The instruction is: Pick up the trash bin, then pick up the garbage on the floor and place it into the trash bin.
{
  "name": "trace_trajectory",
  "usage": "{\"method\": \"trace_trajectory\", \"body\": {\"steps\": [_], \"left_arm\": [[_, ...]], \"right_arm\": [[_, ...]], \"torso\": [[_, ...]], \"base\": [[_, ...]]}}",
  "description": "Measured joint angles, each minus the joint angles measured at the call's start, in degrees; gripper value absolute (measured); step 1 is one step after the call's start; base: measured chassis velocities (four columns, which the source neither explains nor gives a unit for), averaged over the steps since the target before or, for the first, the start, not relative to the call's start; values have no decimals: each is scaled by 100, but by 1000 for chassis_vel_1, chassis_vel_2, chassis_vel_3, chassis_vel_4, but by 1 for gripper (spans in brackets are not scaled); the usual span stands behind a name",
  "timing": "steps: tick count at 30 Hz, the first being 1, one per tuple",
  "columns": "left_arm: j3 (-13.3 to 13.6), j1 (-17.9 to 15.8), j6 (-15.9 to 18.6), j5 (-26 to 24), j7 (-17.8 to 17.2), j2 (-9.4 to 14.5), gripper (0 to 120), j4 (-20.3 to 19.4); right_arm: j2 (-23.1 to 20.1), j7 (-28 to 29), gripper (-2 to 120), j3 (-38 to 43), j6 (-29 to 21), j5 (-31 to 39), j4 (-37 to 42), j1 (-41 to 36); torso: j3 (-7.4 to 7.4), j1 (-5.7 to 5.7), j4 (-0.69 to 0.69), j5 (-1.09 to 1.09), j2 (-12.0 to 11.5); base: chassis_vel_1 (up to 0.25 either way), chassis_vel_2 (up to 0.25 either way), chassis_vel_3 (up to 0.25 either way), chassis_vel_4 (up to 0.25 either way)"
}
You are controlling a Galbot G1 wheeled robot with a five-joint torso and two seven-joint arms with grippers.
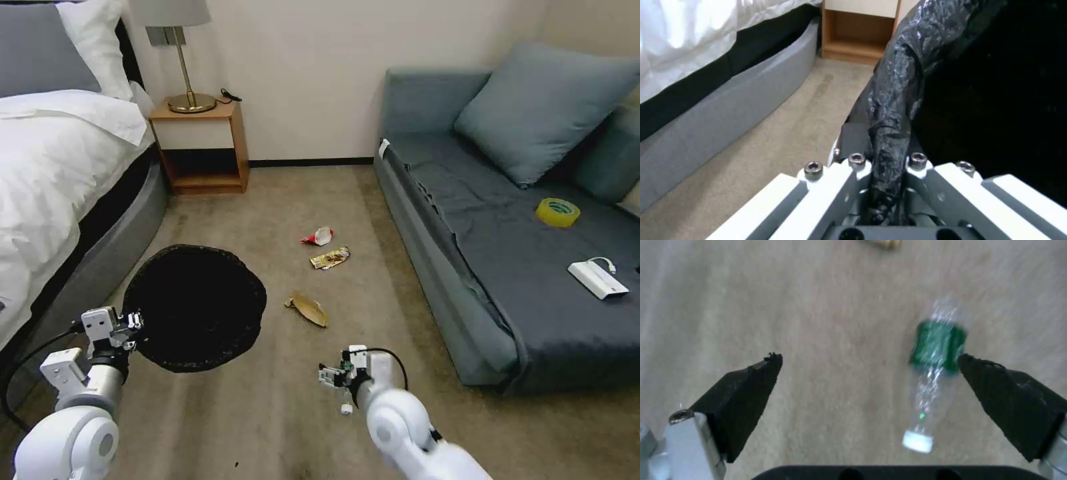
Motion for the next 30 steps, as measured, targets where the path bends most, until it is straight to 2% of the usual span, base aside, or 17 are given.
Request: {"method": "trace_trajectory", "body": {"steps": [3,11,17,26,29,30], "left_arm": [[-52,9,-10,-20,7,1,2,23],[-76,-1,-10,-43,11,19,2,63],[-77,-26,-9,-50,17,45,2,104],[-95,-32,-20,-71,39,72,2,186],[-108,-38,-30,-76,48,76,2,221],[-112,-38,-35,-82,57,77,2,235]], "right_arm": [[57,184,100,-133,-124,216,-430,280],[241,195,100,-97,-210,232,-1304,437],[422,-43,100,28,-142,-9,-1951,546],[579,-461,100,101,-3,-348,-2509,730],[598,-524,94,116,10,-395,-2611,749],[609,-570,88,129,19,-437,-2665,751]], "torso": [[0,0,1,-2,0],[0,0,0,-1,0],[0,0,0,-1,0],[0,0,0,-1,0],[0,0,0,-2,0],[0,0,0,-1,0]], "base": [[0,0,0,0],[0,0,0,0],[0,0,0,0],[0,0,0,0],[0,0,0,0],[0,0,0,0]]}}
